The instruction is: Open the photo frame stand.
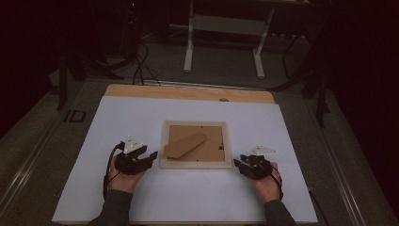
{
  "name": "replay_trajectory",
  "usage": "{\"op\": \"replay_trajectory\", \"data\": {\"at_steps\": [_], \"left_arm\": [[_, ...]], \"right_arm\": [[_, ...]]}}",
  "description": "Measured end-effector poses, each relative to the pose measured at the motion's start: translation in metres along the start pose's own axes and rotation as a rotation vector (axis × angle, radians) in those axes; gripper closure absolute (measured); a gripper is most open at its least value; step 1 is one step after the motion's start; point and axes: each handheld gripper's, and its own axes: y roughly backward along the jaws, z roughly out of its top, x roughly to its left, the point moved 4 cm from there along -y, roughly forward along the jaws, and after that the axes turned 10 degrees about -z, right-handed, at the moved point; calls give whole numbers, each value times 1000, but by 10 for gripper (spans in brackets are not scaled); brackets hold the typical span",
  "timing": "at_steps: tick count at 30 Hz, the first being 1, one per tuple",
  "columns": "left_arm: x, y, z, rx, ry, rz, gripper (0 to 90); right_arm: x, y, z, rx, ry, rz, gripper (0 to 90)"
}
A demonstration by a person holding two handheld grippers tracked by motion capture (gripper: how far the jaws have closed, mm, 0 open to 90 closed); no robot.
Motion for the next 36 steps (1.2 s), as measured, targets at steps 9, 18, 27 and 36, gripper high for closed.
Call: {"op": "replay_trajectory", "data": {"at_steps": [9,18,27,36], "left_arm": [[-6,6,9,-25,-18,-34,509],[-14,5,16,-16,-41,-62,509],[-26,-2,33,8,-110,-99,532],[-23,-20,53,69,-137,-135,537]], "right_arm": [[4,-3,-2,22,13,23,597],[2,0,-3,24,0,18,581],[-10,8,-3,3,-42,0,572],[-10,9,-3,0,-47,-1,534]]}}
